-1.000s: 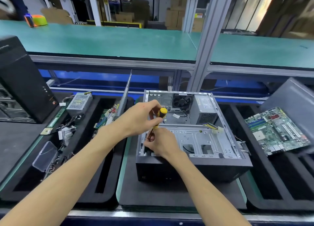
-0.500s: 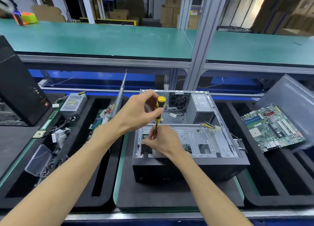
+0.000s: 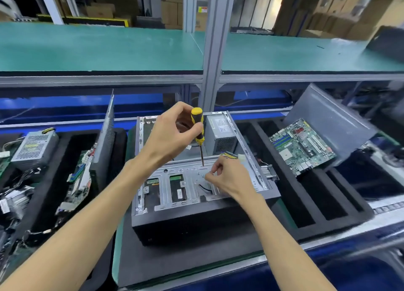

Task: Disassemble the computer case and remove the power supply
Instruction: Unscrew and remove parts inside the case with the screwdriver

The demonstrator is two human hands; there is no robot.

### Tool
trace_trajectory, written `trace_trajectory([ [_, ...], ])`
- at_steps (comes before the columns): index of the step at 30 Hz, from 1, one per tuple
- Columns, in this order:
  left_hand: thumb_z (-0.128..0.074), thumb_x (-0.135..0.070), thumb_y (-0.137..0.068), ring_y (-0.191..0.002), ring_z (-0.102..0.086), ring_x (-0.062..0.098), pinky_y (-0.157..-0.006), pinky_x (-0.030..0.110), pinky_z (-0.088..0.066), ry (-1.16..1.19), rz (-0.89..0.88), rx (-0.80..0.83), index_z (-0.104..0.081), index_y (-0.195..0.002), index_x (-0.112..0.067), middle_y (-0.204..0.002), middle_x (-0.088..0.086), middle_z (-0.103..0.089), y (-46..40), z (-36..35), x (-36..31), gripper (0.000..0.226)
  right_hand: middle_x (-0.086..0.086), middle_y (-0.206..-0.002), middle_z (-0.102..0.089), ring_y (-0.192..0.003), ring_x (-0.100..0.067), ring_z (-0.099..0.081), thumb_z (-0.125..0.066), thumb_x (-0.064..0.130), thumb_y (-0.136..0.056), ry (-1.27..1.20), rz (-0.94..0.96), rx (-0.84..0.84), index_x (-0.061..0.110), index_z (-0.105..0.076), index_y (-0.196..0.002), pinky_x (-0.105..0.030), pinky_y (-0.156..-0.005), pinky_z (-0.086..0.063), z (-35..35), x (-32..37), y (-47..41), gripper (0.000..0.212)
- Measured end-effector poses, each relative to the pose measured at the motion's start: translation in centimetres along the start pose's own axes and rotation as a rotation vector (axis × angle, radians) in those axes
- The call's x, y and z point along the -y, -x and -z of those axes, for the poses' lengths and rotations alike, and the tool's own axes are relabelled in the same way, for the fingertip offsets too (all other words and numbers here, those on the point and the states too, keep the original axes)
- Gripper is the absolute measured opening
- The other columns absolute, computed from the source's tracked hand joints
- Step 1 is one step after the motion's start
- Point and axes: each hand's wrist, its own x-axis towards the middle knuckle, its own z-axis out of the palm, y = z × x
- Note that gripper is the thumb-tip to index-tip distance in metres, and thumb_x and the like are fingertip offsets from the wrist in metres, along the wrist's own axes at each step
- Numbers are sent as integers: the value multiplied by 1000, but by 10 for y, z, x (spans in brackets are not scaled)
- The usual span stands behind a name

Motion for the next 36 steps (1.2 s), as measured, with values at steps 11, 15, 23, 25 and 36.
trace_trajectory([
  [11,-69,-13,-90,-82,-70,12,-78,21,-56,-10,33,13,-63,-103,-11,-90,2,-74,-10,0,9,15,12,-64,-61,-64,-2,-56,-65,45,-75,66,43,6,29,-59,-74,-23,-56,-39,-6,-6,1,18],
  [15,-70,-15,-90,-81,-70,10,-79,25,-57,-32,33,10,-63,-102,-13,-88,-1,-73,-7,9,12,14,9,-67,-59,-65,-2,-56,-52,49,-76,-33,111,-61,32,-57,-74,-26,-55,-38,5,5,2,17],
  [23,-71,-19,-87,-77,-72,15,-77,44,-60,-116,80,-53,-63,-98,-23,-82,-3,-73,11,55,32,14,12,-76,-63,-66,-12,-55,-64,37,-95,-280,468,66,28,-66,-105,-36,-65,-51,-19,85,-13,14],
  [25,-71,-19,-87,-76,-72,14,-77,43,-60,-136,102,-65,-62,-101,-21,-82,-3,-73,17,68,39,16,9,-78,-67,-68,-15,-58,-62,31,-99,-281,494,88,20,-68,-99,-42,-69,-52,-31,96,-19,13],
  [36,-64,-18,-96,-72,-63,0,-76,18,-51,-458,72,52,-58,-127,-29,-83,-17,-62,38,89,51,33,7,-79,-70,-75,-7,-67,-55,27,-103,-299,485,229,25,-60,-95,-45,-74,-56,-67,111,-28,9],
])
